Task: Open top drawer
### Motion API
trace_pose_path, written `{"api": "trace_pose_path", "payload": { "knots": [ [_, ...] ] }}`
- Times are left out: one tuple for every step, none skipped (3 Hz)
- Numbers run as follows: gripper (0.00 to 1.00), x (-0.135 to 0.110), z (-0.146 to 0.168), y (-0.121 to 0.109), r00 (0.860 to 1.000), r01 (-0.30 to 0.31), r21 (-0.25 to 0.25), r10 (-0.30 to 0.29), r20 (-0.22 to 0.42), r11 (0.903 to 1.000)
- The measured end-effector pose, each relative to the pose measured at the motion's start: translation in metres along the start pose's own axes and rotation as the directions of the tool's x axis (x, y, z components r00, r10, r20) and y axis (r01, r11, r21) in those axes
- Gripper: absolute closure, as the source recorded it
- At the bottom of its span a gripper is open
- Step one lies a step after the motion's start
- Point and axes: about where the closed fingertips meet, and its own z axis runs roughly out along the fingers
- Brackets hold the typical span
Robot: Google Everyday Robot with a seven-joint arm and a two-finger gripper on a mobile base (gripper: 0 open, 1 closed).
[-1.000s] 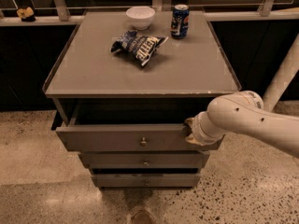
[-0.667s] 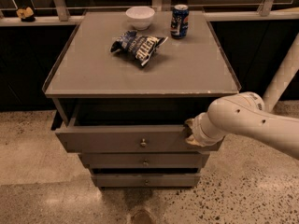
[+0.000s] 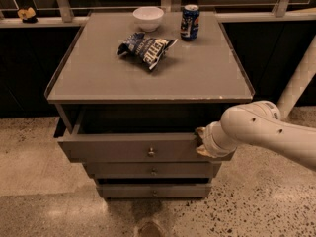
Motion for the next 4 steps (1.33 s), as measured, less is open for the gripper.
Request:
{"api": "trace_pose_path", "payload": {
  "knots": [
    [1.00, 0.000, -0.002, -0.001, 1.000, 0.000, 0.000, 0.000, 0.000, 1.0000],
    [1.00, -0.004, -0.006, 0.000, 1.000, 0.008, 0.009, -0.008, 0.009, 0.9999],
    [1.00, -0.004, -0.008, 0.000, 1.000, 0.008, 0.009, -0.008, 0.009, 0.9999],
    [1.00, 0.001, -0.008, 0.017, 1.000, 0.008, 0.006, -0.008, 0.011, 0.9999]
  ]
}}
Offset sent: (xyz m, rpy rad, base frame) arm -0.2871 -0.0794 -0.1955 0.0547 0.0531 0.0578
